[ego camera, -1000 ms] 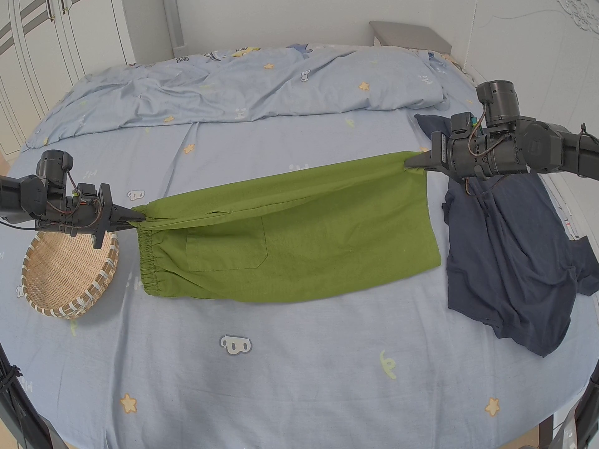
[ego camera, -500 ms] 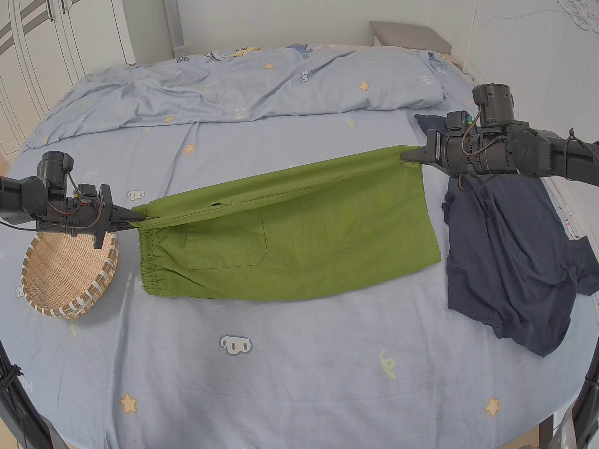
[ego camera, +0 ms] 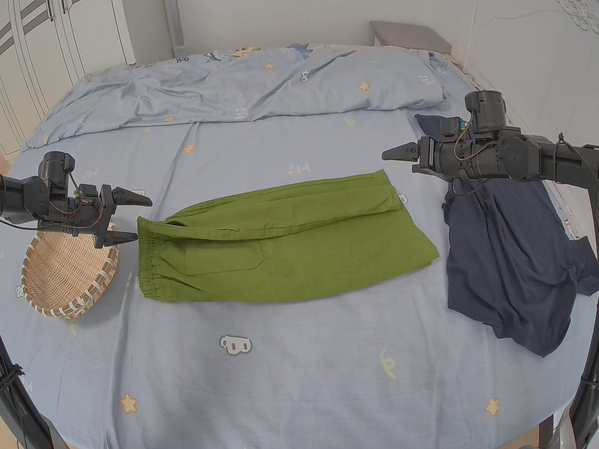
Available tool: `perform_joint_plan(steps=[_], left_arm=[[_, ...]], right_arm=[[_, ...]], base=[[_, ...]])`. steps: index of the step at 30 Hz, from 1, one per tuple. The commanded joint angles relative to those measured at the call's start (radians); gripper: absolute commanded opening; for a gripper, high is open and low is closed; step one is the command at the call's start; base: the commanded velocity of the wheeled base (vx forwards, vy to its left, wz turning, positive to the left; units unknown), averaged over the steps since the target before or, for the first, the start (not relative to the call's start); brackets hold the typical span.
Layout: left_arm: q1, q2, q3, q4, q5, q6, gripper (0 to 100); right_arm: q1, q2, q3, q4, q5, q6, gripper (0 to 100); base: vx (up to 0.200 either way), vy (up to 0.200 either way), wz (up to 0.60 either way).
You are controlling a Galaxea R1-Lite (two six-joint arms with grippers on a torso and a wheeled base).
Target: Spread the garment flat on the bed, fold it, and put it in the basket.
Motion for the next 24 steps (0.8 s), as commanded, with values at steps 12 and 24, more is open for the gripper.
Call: perform_joint_plan(steps=[12, 24], left_arm=[[-0.154, 0.006, -0.013, -0.005, -0.002, -0.059, 100], [-0.151, 0.230, -0.313, -0.039, 0.013, -0.191, 100]], right_arm=[[-0.013, -0.104, 0.216, -0.021, 0.014, -0.001, 100], [-0.020, -0.145, 0.347, -0.153, 0.014, 0.002, 100]], base=[[0.000, 0.000, 0.00], [0.000, 0.000, 0.00]])
